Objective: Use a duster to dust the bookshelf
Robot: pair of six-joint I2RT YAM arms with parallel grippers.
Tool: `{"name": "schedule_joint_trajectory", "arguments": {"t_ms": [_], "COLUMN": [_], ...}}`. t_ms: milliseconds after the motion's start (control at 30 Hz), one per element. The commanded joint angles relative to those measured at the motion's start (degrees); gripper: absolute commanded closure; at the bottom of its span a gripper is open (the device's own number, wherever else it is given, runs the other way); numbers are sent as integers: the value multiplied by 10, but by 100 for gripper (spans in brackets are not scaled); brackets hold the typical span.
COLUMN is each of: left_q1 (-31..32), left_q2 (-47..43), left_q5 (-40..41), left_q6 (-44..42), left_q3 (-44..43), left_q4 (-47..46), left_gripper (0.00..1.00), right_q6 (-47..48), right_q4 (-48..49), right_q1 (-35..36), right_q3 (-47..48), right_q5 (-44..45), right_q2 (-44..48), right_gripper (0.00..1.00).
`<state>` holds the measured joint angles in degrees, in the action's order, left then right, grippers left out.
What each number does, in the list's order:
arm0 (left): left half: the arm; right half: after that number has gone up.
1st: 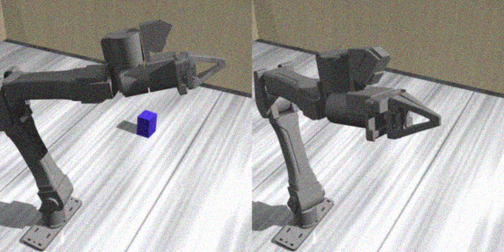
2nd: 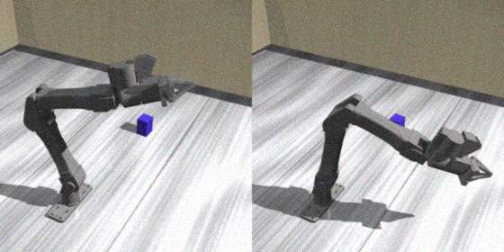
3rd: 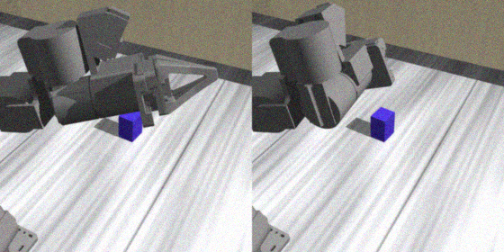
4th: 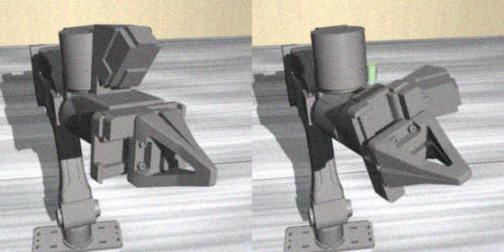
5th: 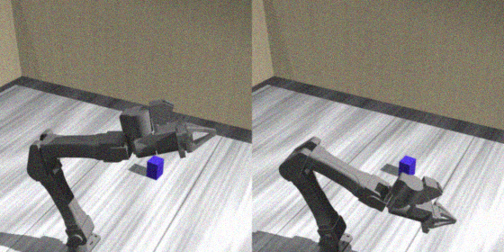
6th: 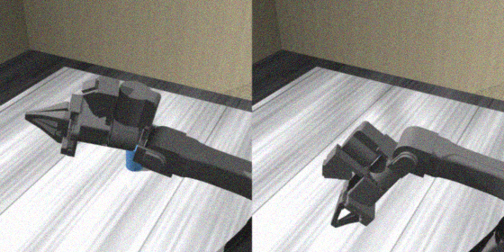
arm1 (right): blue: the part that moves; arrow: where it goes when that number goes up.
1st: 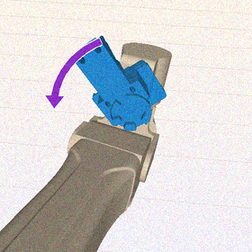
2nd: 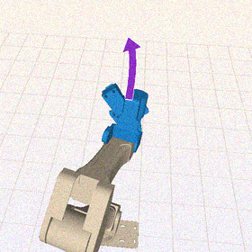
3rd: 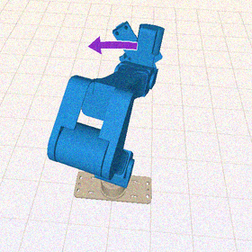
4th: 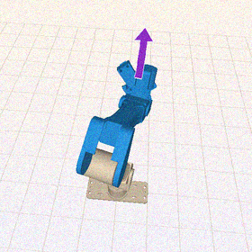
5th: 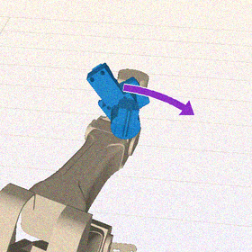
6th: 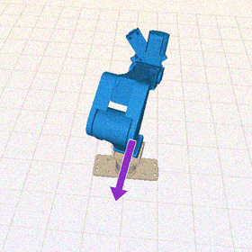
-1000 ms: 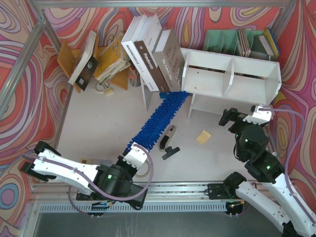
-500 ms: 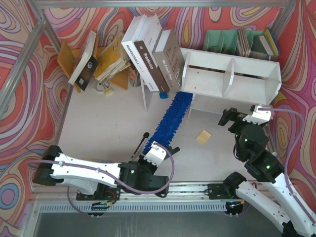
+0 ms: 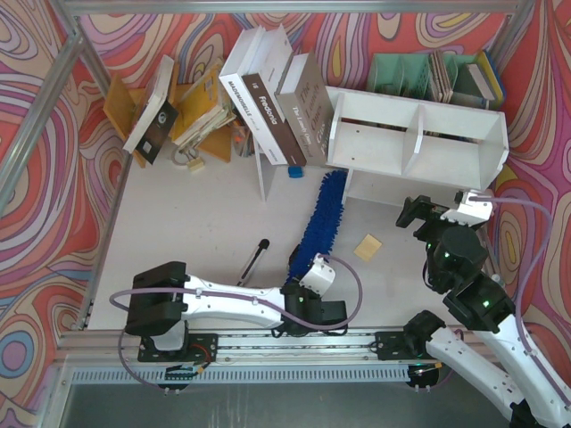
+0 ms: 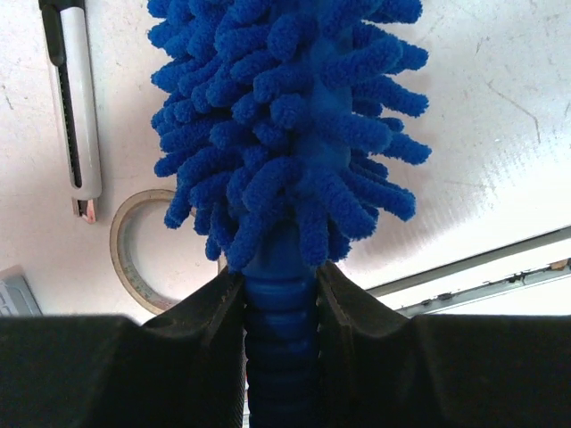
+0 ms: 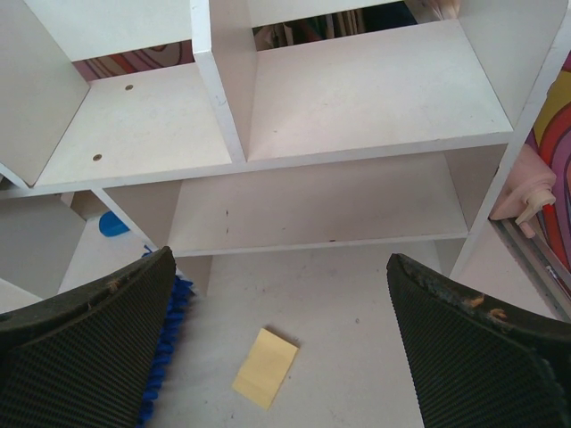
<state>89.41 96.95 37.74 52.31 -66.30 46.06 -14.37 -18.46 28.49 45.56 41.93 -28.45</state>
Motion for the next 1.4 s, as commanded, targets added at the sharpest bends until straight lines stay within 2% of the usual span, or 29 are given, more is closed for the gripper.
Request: {"name": "schedule_joint_trajectory", "arguments": {"t_ms": [0, 200, 400, 767, 967, 1100, 1367], "left_q1": [1, -8, -9, -12, -16, -17, -17], "left_q2": [-5, -73, -131, 7, 33, -5, -151], "left_q5": [-14, 40, 50, -49, -45, 5, 95], "left_q6": [-48, -46, -65, -50, -51, -50, -74], "left_q3": [-35, -40, -21, -71, -92, -88, -36], "left_q4": [-18, 14, -29, -3, 26, 39, 5], "left_gripper": [100, 100, 100, 100, 100, 100, 100], "right_q6": [1, -5, -15, -30, -18, -16, -17], "right_q4": [10, 5, -11, -11, 1, 1, 1], "right_q1": [-1, -1, -1, -1, -1, -1, -1], "right_q3": [-4, 0, 17, 5, 1, 0, -1], "right_q5": [3, 4, 5, 2, 7, 5, 4], "right_q2": [9, 14, 12, 14, 13, 13, 9], "right_gripper": [10, 10, 10, 11, 10, 11, 11]}}
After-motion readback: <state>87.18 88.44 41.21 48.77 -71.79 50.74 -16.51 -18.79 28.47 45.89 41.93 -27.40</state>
